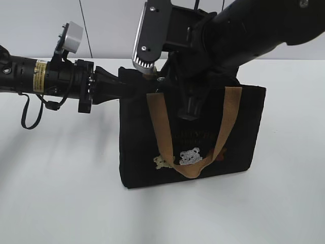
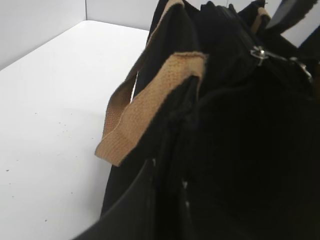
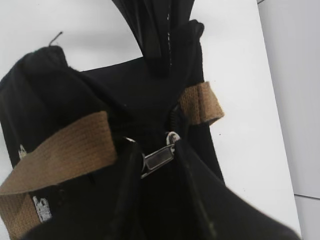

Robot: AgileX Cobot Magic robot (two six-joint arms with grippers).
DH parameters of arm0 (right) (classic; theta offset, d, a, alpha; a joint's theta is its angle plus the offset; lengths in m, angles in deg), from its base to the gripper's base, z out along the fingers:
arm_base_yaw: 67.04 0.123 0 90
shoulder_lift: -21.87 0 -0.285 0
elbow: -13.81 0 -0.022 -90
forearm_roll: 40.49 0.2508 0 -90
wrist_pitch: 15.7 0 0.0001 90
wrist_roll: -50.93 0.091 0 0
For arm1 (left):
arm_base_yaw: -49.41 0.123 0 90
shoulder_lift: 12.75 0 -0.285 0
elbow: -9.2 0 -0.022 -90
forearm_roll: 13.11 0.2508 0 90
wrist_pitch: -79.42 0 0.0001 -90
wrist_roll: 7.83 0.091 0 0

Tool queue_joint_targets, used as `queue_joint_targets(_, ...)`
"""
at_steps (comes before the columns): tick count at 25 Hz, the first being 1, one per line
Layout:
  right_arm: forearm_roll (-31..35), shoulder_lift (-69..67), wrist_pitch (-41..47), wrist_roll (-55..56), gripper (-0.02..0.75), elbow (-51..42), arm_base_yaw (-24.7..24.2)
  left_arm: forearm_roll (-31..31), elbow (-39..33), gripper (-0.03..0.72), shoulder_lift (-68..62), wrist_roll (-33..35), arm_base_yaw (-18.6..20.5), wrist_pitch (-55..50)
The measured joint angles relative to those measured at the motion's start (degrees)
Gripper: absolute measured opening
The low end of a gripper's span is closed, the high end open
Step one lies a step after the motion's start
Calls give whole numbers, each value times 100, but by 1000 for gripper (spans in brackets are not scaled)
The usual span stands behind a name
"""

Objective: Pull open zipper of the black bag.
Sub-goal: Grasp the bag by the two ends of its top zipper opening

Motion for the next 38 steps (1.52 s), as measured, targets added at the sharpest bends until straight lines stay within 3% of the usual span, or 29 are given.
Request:
queue_joint_targets(25, -5, -180, 271, -489, 176, 10, 326, 34, 0, 27, 0, 0, 0, 21)
queue_joint_targets(32, -22, -180, 418, -489, 3, 27, 326, 41, 0, 27, 0, 0, 0, 42)
queue_joint_targets(38, -22, -111, 985, -325, -15, 437, 326, 41, 0, 27, 0, 0, 0, 64)
